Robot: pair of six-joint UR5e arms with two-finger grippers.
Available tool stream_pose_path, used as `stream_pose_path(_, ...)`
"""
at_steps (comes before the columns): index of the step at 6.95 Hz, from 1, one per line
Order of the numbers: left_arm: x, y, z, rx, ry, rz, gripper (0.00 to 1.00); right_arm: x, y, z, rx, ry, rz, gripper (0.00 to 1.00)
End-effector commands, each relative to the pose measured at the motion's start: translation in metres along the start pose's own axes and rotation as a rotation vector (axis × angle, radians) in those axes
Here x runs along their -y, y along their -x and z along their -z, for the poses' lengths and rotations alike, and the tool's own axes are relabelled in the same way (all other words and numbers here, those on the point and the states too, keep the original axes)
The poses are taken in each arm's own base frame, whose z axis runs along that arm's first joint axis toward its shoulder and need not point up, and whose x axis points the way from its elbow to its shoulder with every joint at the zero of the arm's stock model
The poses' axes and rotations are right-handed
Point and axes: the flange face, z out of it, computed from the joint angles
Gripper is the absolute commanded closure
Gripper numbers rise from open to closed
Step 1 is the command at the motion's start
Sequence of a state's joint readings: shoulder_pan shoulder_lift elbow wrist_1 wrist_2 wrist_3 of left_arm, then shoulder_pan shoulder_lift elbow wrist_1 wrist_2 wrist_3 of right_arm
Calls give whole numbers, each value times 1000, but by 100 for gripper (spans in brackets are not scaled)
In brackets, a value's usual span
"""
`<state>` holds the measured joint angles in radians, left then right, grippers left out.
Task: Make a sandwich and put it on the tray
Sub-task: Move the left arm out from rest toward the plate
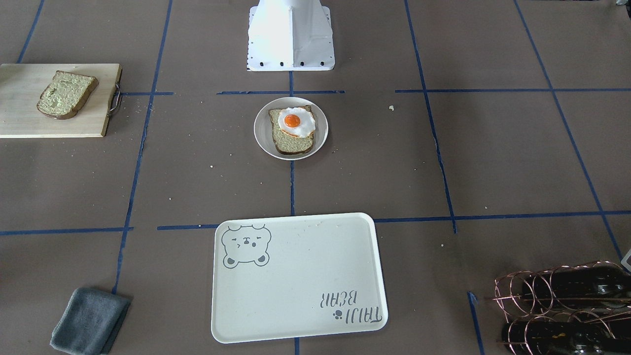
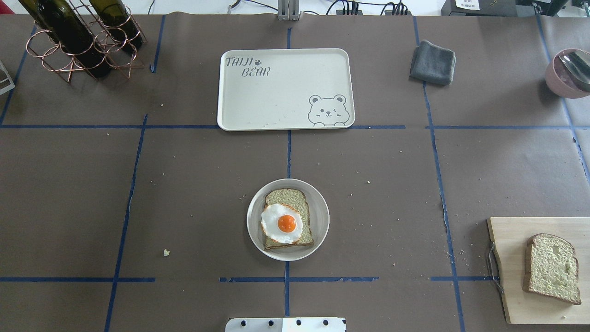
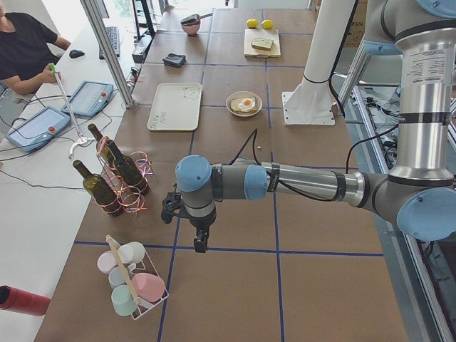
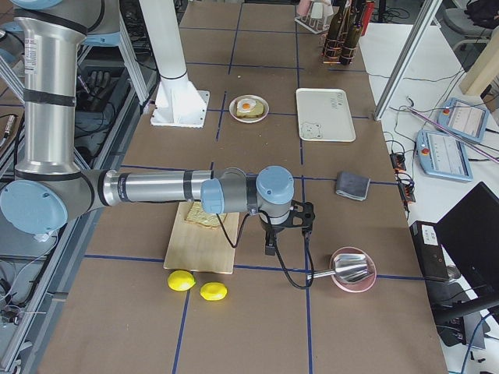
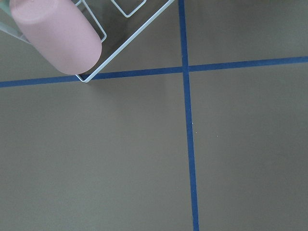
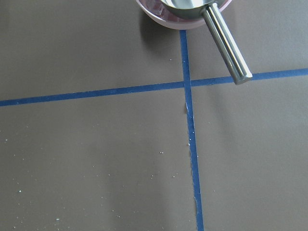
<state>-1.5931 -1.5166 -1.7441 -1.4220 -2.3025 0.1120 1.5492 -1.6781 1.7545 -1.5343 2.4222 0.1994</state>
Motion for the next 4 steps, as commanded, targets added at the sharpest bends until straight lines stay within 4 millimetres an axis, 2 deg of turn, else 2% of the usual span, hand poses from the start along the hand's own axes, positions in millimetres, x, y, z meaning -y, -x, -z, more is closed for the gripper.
stream_pose_path(1, 5, -5, 6, 1, -13, -11, 0, 1, 0, 1, -3, -2, 0, 0)
stream_pose_path(2, 19, -21, 25, 6, -52, -40, 0, 1, 2, 2, -1, -5, 2, 0)
stream_pose_path(3, 44, -39, 48, 10, -96, -77, 0, 3, 9, 7, 4, -18, 16, 0)
stream_pose_path(4, 63, -56, 57, 12, -121, -124, 0, 5, 18, 10, 7, -27, 39, 0)
